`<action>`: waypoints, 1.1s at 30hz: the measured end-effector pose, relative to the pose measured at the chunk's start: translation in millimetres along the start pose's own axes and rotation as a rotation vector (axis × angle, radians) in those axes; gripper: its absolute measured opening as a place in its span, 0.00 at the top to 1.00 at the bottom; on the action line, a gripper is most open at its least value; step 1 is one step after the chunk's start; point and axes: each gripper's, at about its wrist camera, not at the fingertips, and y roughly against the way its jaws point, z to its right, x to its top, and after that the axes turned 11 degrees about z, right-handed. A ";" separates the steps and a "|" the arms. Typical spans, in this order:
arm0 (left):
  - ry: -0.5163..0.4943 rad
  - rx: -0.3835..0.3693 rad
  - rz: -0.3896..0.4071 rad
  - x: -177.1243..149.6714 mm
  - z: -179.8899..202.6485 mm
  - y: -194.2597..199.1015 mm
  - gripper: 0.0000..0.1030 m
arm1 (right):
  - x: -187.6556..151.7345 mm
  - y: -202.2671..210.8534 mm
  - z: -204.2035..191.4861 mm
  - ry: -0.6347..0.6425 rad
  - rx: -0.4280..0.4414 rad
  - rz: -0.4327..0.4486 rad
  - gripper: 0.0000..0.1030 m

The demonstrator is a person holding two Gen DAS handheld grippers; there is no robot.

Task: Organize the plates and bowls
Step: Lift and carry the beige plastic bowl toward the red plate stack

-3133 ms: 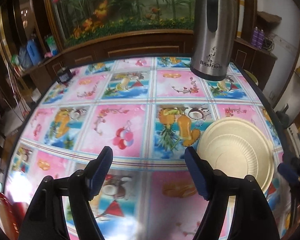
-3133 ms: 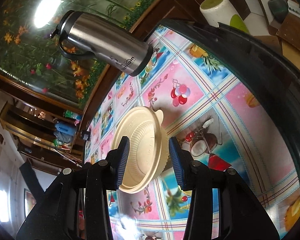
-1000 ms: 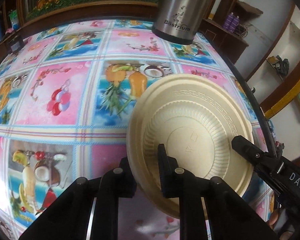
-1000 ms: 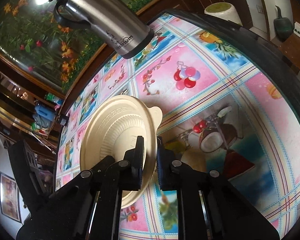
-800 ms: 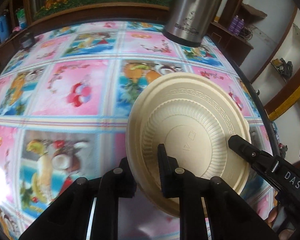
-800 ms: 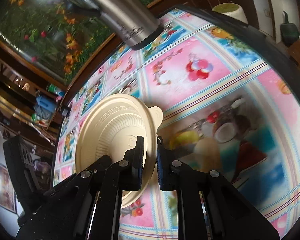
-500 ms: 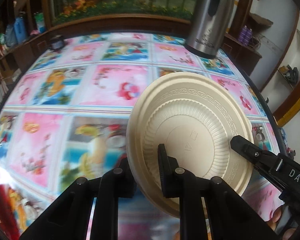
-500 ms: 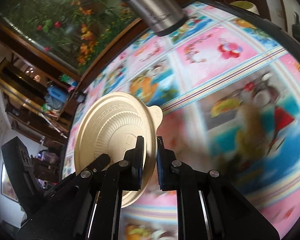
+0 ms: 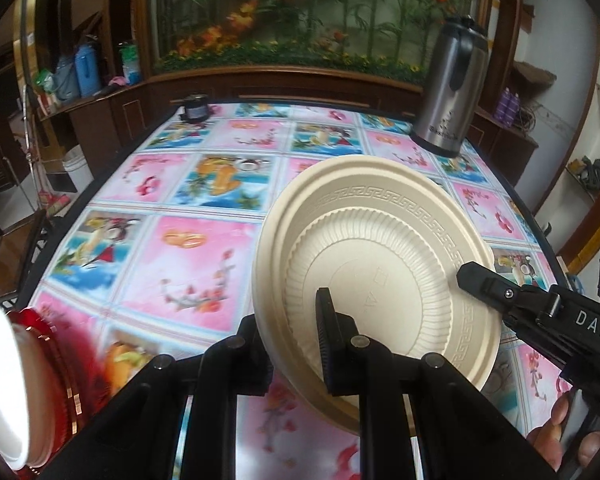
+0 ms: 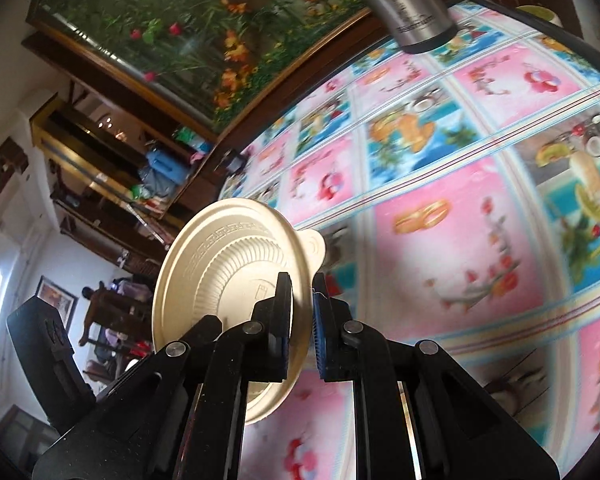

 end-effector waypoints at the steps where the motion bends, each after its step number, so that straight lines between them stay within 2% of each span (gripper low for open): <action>1: 0.006 0.003 0.004 -0.6 -3.1 2.7 0.83 | -2.6 0.1 -4.8 0.007 0.005 -0.003 0.89; 16: 0.082 0.078 0.052 -10.2 -69.1 45.3 0.83 | -41.8 -6.5 -83.1 0.124 0.072 -0.070 0.89; 26: 0.122 0.113 0.068 -19.0 -101.2 64.7 0.82 | -65.0 -9.8 -120.3 0.176 0.101 -0.100 0.89; 33: 0.148 0.168 0.088 -22.4 -130.8 80.1 0.81 | -83.0 -17.7 -152.9 0.223 0.133 -0.126 0.89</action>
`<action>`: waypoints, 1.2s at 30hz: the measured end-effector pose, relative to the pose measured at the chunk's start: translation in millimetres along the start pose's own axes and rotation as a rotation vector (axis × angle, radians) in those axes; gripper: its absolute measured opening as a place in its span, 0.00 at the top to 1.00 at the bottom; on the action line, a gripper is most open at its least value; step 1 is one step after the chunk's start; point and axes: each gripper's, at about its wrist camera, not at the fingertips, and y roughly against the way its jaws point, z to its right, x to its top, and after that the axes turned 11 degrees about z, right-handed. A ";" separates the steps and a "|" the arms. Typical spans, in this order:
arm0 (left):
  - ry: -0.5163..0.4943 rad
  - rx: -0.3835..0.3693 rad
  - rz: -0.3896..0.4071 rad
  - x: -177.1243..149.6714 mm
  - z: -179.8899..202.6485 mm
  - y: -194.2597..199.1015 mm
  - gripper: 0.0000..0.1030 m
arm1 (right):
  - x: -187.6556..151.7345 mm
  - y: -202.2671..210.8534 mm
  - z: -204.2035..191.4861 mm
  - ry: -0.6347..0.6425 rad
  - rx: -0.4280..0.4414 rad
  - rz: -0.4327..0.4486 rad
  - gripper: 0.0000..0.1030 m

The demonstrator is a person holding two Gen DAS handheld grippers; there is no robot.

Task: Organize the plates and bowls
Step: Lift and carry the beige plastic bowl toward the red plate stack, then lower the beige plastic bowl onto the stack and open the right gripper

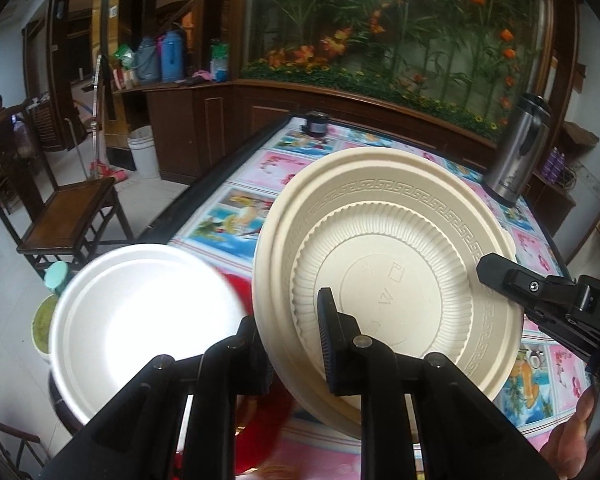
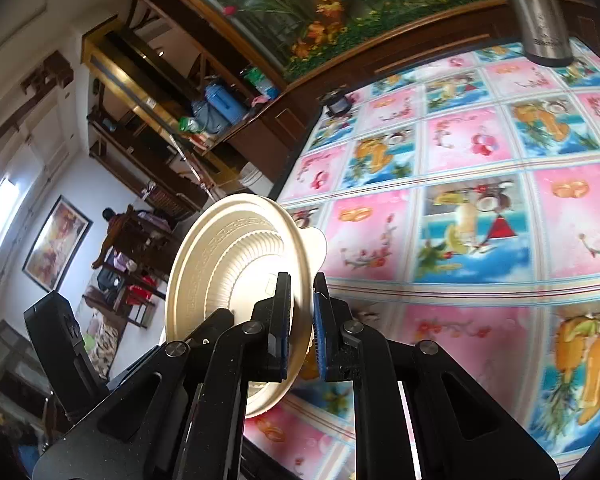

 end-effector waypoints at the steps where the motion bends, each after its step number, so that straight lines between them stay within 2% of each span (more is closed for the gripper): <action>1: -0.002 0.010 0.002 -0.1 -2.7 1.6 0.81 | -1.6 -2.7 -4.6 0.003 0.006 -0.005 0.89; 9: -0.119 0.203 0.025 6.0 -39.1 14.1 0.80 | -26.5 -48.5 -52.3 0.045 0.063 -0.093 0.89; 12: -0.144 0.253 0.018 5.5 -51.8 14.7 0.73 | -39.5 -66.2 -68.0 0.066 0.083 -0.134 0.89; 14: -0.147 0.287 0.008 3.6 -62.4 12.9 0.72 | -47.4 -75.9 -78.8 0.089 0.088 -0.156 0.89; 20: -0.133 0.288 -0.051 -7.4 -80.9 5.1 0.72 | -64.6 -93.7 -87.6 0.124 0.080 -0.216 0.88; 26: -0.141 0.279 -0.096 -16.4 -85.7 -2.5 0.70 | -73.5 -101.6 -85.5 0.130 0.064 -0.235 0.88; 28: -0.156 0.290 -0.098 -19.5 -86.1 1.6 0.62 | -75.4 -102.7 -85.1 0.132 0.063 -0.238 0.88; 30: -0.177 0.309 -0.093 -20.6 -85.4 3.0 0.39 | -74.5 -101.5 -86.0 0.146 0.051 -0.223 0.88; 31: -0.188 0.321 -0.087 -22.0 -85.9 4.9 0.35 | -74.9 -100.8 -86.7 0.150 0.050 -0.218 0.88; 36: -0.190 0.347 -0.082 -22.6 -93.9 11.5 0.34 | -74.0 -101.2 -84.3 0.142 0.053 -0.216 0.88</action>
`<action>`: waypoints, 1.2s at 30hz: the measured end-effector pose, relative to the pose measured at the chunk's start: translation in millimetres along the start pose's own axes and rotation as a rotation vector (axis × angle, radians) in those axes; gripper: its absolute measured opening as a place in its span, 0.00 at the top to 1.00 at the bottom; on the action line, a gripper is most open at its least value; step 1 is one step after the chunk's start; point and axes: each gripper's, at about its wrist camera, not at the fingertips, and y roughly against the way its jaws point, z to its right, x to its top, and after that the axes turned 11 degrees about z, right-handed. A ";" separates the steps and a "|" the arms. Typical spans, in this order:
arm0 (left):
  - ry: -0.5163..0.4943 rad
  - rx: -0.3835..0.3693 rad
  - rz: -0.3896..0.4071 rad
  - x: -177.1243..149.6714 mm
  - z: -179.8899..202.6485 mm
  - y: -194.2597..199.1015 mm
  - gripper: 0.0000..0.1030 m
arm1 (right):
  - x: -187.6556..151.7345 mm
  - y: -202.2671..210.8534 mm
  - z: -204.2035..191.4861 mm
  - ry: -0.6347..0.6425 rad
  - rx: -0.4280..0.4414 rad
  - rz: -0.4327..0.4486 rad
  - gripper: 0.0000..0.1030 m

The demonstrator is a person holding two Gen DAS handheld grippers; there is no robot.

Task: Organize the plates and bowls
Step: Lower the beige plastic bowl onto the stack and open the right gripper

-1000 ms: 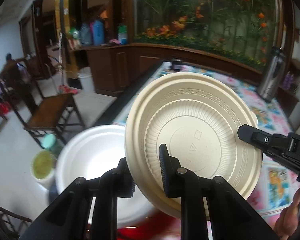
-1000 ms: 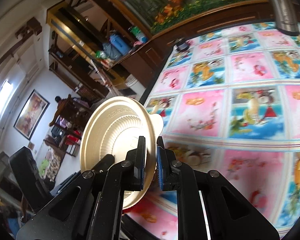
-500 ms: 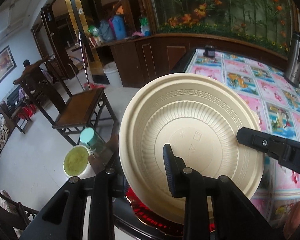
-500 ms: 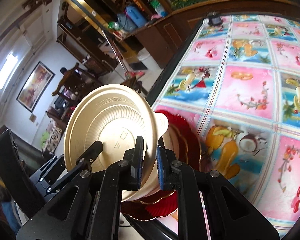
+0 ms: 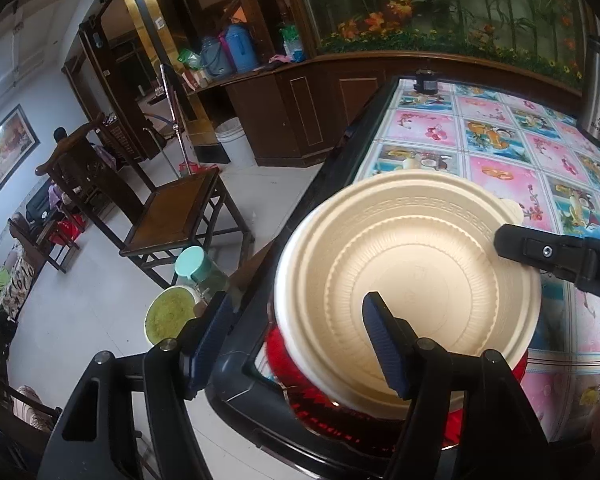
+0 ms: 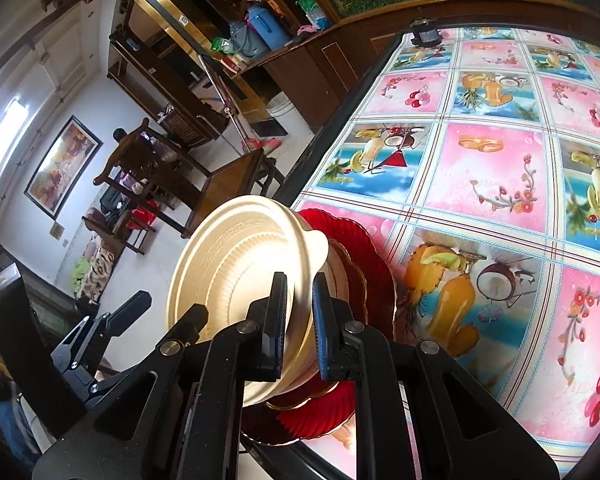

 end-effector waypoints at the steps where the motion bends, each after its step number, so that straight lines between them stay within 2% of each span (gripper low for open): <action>1: 0.002 0.006 0.002 1.0 -1.6 -0.3 0.34 | 0.4 -0.2 0.3 0.001 0.002 -0.001 0.88; 10: 0.029 0.035 0.034 0.3 -12.6 4.4 0.31 | 1.7 9.5 9.0 -0.029 0.038 -0.006 0.86; 15: 0.076 0.034 0.060 -0.6 -18.1 6.1 0.31 | 3.2 28.2 17.7 -0.041 0.083 0.044 0.75; 18: 0.114 0.046 0.094 0.6 -22.6 13.6 0.30 | 2.6 38.8 19.7 -0.028 0.112 0.073 0.75; 21: 0.140 0.055 0.139 2.9 -25.6 22.3 0.23 | 0.4 46.6 18.3 -0.003 0.138 0.091 0.75; 26: 0.155 0.064 0.200 7.9 -26.6 36.5 0.23 | -4.4 54.5 9.8 0.042 0.161 0.102 0.75; 36: 0.154 0.062 0.219 10.2 -22.0 44.2 0.23 | -8.3 64.7 1.0 0.078 0.176 0.116 0.75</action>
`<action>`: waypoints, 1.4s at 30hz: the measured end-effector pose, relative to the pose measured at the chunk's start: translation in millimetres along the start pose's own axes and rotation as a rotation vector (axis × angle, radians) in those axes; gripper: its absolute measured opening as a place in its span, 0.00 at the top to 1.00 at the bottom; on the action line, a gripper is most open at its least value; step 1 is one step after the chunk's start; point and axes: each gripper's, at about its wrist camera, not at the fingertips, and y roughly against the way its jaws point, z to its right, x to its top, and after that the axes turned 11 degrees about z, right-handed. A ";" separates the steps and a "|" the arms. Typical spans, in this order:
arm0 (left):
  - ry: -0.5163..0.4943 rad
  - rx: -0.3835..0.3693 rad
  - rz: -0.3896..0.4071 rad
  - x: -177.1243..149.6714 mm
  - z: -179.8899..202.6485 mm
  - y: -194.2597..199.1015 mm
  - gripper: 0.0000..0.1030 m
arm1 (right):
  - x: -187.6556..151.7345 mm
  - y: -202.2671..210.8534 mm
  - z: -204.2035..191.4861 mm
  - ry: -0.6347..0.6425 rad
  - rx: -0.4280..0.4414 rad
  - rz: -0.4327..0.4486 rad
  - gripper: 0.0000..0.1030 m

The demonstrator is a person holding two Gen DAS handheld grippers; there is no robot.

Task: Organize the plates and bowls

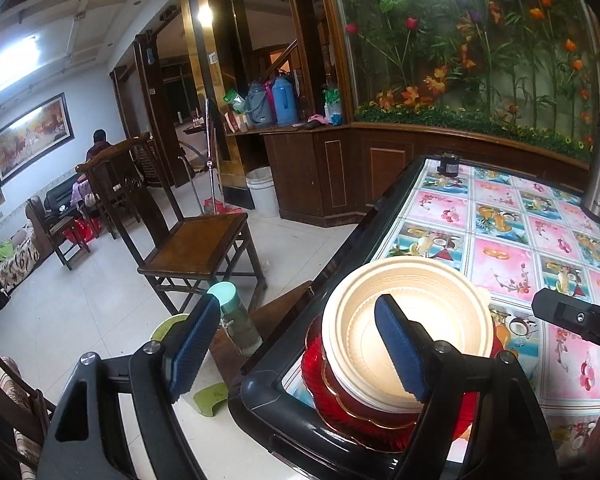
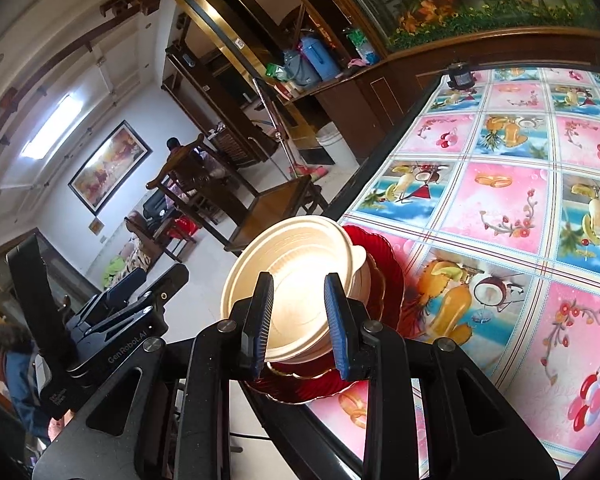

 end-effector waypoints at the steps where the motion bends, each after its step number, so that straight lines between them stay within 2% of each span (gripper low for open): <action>1: 0.000 0.000 0.002 0.3 0.7 1.1 0.22 | 0.0 0.9 0.0 -0.001 0.001 0.002 0.75; 15: 0.025 0.014 0.022 2.9 2.0 13.7 0.20 | -4.4 6.8 -14.9 0.035 0.047 0.004 0.75; 22: 0.041 -0.002 0.036 2.7 2.3 15.8 0.20 | -7.3 5.4 -18.9 0.047 0.059 0.000 0.74; 29: 0.061 -0.036 0.003 -0.1 3.0 11.9 0.20 | -8.6 3.5 -20.8 0.044 0.067 0.002 0.74; 36: 0.065 -0.024 0.019 -4.4 3.1 16.8 0.15 | -13.7 -2.5 -25.5 0.056 0.082 -0.017 0.74; 42: 0.070 -0.024 -0.007 -8.3 6.8 15.5 0.14 | -16.5 -5.0 -28.9 0.056 0.087 -0.016 0.74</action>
